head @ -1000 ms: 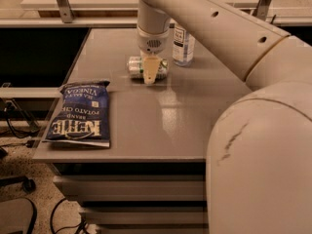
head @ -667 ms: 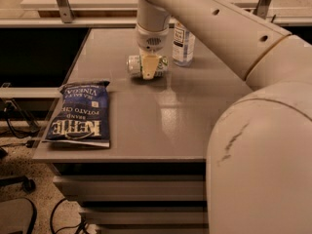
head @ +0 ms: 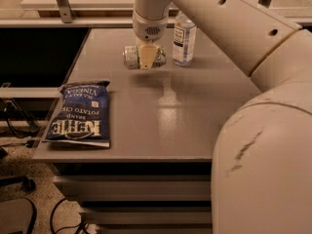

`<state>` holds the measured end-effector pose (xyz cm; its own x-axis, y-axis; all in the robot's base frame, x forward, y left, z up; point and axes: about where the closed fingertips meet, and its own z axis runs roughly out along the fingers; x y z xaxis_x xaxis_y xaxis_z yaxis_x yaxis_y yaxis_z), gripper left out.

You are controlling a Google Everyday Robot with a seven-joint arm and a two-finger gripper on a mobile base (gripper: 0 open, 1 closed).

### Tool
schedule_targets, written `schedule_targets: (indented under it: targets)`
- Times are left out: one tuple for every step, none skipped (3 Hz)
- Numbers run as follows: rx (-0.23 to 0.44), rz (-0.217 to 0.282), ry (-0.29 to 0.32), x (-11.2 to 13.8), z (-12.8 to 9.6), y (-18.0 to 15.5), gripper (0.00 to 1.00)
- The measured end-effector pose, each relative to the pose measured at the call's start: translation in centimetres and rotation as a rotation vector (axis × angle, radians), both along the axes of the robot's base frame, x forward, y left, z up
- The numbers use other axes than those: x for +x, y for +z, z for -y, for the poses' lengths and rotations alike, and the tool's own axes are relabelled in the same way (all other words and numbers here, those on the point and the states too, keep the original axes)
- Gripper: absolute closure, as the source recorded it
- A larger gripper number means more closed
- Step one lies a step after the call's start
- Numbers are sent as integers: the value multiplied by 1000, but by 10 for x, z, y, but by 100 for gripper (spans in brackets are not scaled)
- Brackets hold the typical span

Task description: Pick 7up can

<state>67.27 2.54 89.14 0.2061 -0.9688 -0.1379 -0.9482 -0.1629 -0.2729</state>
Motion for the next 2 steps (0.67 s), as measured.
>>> schedule_targets:
  targets:
    - [10, 25, 16, -3, -4, 13, 100]
    - [10, 26, 17, -3, -4, 14, 100]
